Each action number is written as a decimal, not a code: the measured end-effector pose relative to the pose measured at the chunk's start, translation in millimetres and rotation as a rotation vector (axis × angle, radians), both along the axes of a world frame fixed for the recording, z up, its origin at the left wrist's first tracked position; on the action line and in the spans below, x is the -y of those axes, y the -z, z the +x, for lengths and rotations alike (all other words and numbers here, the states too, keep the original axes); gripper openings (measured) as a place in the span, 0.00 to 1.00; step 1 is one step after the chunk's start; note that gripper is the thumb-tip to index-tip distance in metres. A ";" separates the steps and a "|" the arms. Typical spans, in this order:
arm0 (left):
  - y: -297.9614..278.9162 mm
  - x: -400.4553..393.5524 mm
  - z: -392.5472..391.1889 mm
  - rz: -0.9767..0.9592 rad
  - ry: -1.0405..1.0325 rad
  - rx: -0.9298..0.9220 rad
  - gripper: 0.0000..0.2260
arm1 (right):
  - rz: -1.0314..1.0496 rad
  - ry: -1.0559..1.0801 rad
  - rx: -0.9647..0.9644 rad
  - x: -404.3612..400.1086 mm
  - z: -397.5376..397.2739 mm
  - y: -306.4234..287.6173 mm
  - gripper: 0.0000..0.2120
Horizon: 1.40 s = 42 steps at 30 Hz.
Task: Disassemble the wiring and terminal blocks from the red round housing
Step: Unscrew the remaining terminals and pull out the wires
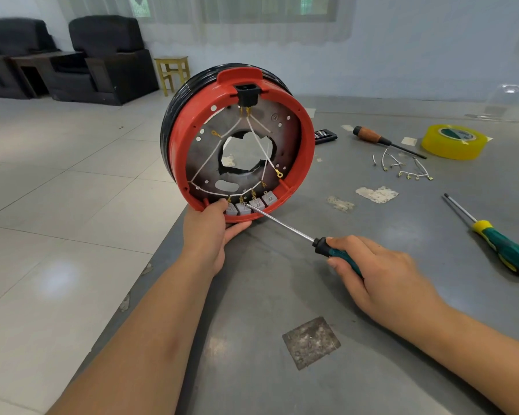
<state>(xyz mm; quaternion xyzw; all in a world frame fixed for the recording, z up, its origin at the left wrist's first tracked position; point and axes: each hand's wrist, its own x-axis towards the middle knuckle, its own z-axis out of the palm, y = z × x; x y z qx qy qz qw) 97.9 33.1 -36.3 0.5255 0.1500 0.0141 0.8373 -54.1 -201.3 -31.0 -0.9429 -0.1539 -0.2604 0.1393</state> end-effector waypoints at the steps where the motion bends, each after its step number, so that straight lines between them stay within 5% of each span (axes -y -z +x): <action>1: -0.3 0.0 -0.1 -0.002 0.002 0.000 0.11 | 0.009 -0.001 -0.006 -0.8 -0.4 -0.1 0.15; 9: -1.2 -1.3 -0.3 -0.046 -0.013 -0.035 0.11 | 0.181 0.022 -0.140 -4.1 1.8 4.0 0.17; 14: -2.1 -2.1 -0.7 -0.059 -0.015 -0.040 0.13 | 0.485 0.023 -0.285 -6.6 3.3 10.5 0.06; 26: -4.1 -0.9 -2.7 -0.070 -0.033 -0.049 0.14 | 1.191 -0.057 -0.735 1.3 17.7 -8.7 0.08; 35: -4.6 -0.8 -4.5 -0.047 -0.011 -0.044 0.15 | 0.193 0.038 -0.124 22.5 16.8 -13.0 0.13; 42: -5.8 -1.9 -6.0 -0.045 -0.004 -0.042 0.10 | 0.118 0.055 -0.116 16.2 12.1 -11.0 0.17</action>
